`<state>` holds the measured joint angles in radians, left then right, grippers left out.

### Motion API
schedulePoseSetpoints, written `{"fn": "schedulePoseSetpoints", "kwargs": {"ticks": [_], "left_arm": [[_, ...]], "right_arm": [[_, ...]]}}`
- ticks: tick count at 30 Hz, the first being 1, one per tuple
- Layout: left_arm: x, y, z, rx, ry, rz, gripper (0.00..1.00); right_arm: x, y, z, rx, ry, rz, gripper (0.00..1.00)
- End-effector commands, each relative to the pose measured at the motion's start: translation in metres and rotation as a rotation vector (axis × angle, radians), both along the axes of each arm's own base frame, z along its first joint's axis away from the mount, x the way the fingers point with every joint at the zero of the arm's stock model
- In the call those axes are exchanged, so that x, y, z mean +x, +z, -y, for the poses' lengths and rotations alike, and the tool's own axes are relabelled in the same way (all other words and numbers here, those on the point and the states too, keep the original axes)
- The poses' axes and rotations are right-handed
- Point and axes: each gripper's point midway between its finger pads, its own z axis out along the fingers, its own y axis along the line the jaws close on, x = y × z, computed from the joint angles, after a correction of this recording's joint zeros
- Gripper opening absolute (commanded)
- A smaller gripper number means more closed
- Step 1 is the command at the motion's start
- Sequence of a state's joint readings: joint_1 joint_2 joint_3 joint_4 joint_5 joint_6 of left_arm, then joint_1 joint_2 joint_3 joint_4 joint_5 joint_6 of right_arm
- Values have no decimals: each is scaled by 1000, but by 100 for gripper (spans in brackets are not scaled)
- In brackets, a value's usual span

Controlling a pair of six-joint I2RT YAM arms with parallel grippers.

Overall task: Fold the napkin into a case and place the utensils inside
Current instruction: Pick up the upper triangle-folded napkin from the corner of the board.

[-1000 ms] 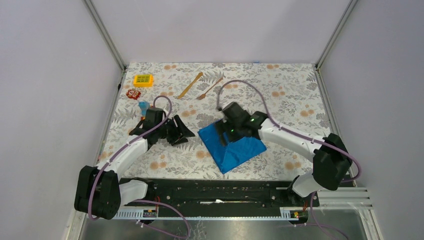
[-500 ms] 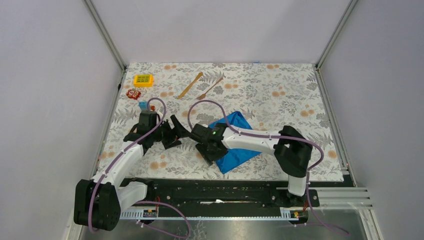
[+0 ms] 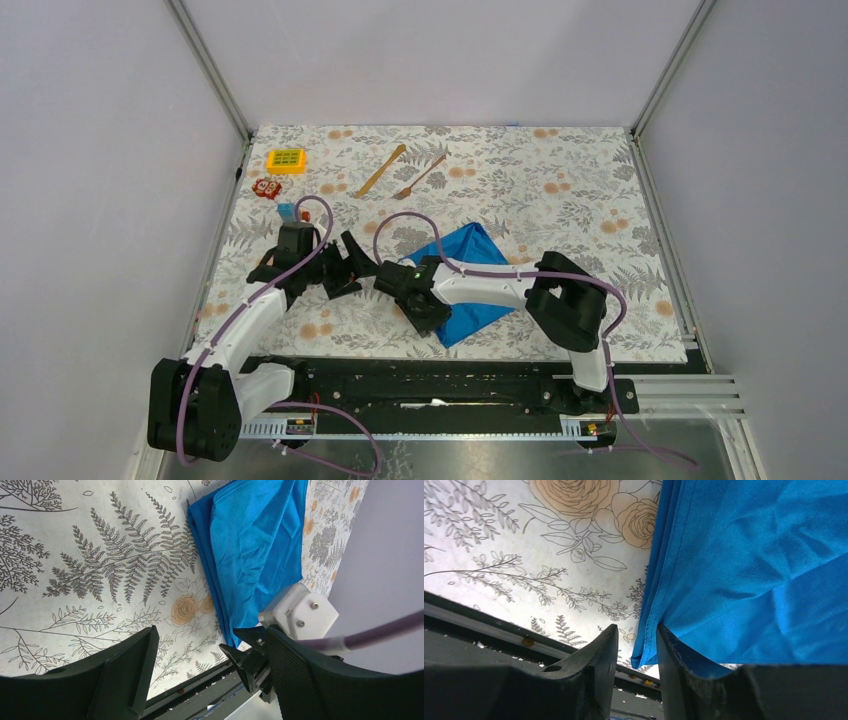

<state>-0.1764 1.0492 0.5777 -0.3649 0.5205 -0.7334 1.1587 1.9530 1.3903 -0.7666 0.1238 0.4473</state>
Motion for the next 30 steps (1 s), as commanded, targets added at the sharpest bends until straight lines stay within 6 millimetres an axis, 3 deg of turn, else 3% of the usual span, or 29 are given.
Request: {"fn": "schedulePoseSetpoints", "kwargs": {"ticks": [1,13,15,18,21,30], "left_arm": [[6,4,1,-6,-11,37,84],[2,-3,-1,2,-7,18,83],[1,-4,-1,0,-7,17,84],[1,-3,0,-10,-6,17,87],[1,-3,3,-38,-5,11,94],[1,-14,39,-272,-21,-88,96]], "right_arm": [[3,-13,8,-42,-17,29,40],[0,-47,29,-82,-33,44,39],[0,-55,33,-85,-39,53,33],[6,-57,36,-62,-47,100,11],[15,-48,32,-24,-42,157,0],[22,7,4,181,-5,216,0]]}}
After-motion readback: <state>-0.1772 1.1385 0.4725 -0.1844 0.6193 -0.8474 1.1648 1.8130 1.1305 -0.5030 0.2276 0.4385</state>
